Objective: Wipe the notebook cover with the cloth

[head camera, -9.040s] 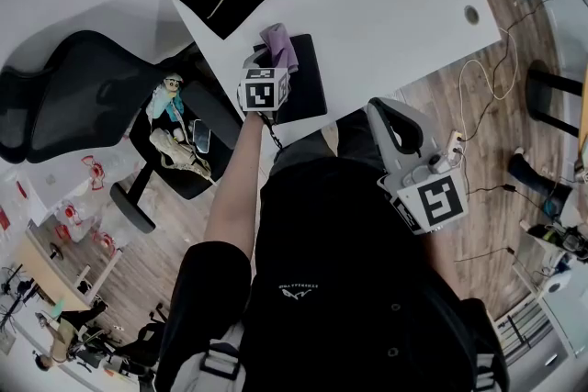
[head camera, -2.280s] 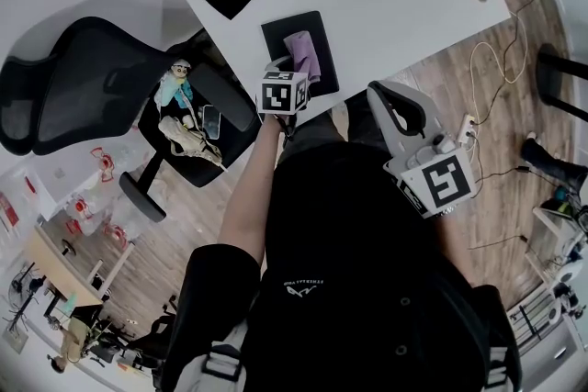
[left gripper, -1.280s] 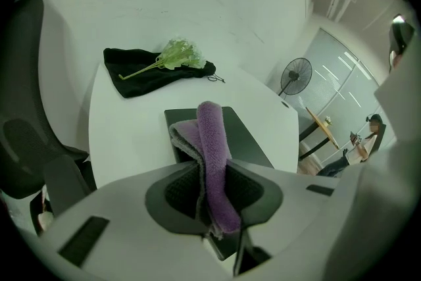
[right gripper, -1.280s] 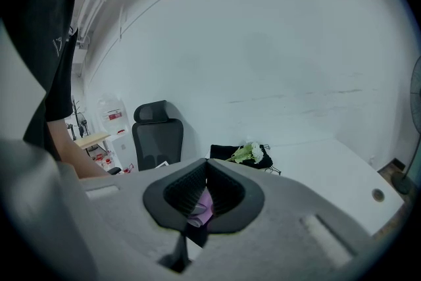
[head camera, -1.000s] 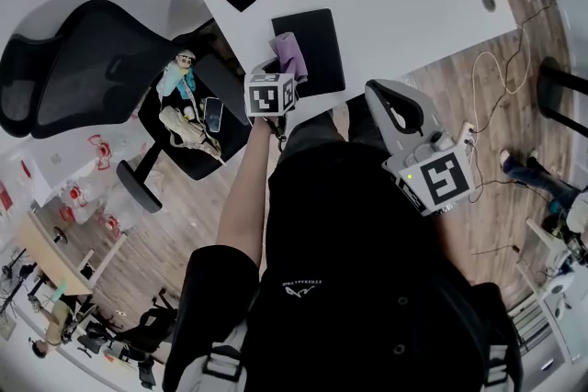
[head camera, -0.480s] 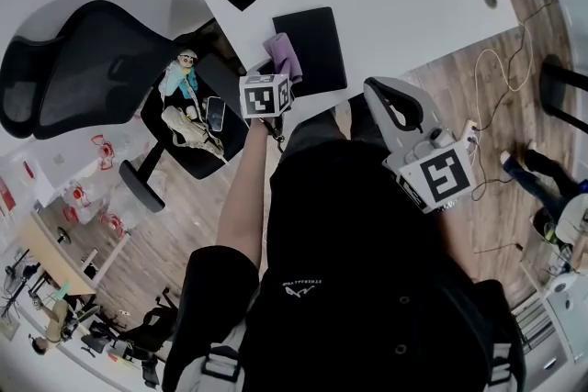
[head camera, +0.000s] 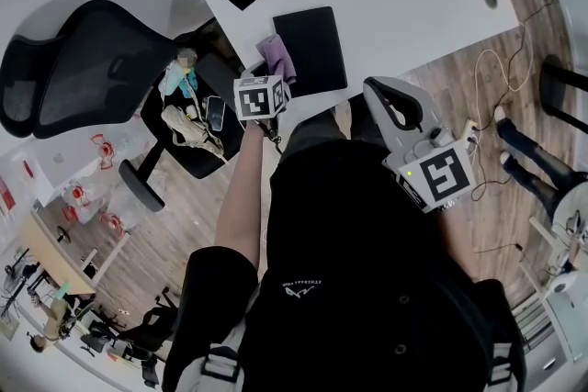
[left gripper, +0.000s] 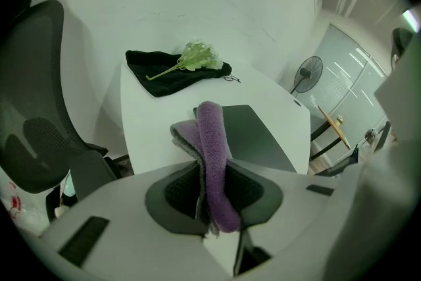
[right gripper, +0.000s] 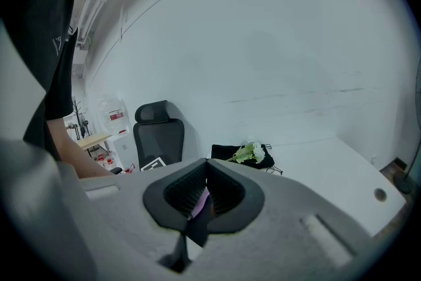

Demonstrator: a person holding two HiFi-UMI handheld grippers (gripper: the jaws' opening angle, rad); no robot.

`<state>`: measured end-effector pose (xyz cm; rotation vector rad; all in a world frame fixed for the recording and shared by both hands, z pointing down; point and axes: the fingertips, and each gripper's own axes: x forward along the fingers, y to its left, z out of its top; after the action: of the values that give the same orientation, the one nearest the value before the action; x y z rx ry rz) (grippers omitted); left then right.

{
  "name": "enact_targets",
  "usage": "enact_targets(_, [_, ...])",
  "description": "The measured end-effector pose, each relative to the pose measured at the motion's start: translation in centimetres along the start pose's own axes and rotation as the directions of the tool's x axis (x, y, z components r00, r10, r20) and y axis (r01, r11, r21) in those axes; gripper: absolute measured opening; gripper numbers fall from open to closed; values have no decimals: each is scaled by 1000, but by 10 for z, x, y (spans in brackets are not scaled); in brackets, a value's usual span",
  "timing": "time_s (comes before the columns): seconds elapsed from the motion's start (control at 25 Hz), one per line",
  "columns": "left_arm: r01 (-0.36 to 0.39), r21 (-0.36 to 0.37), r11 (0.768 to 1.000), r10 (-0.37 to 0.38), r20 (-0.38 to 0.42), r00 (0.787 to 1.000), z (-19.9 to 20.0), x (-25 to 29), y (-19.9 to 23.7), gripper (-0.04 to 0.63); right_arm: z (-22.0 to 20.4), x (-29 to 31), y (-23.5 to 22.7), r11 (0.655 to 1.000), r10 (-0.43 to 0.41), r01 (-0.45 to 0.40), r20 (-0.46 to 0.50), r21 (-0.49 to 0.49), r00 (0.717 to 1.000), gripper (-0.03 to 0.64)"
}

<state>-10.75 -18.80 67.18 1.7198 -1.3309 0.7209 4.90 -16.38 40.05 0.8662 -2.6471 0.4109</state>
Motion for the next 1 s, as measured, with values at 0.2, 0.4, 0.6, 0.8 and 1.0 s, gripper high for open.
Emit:
enact_targets(0.2, [3, -7, 1000, -3, 1, 1000, -2, -1, 3, 89, -1, 0, 0, 1000, -2, 2, -2, 0, 1000, 5])
enact_targets(0.4, [-3, 3, 1000, 3, 3, 1000, 1, -3, 2, 87, 0, 0, 0, 1000, -3, 3, 2, 0, 1000, 5])
enact_targets(0.6, [-12, 3, 1000, 12, 0, 1000, 0, -8, 5, 87, 0, 0, -1, 1000, -7, 7, 1, 2, 1000, 5])
enact_targets(0.8, [22, -3, 1000, -22, 12, 1000, 5, -21, -1, 87, 1, 0, -2, 1000, -10, 10, 4, 4, 1000, 5])
enact_targets(1.0, [104, 0, 995, -104, 32, 994, 15, -27, -27, 87, 0, -1, -3, 1000, -21, 21, 3, 9, 1000, 5])
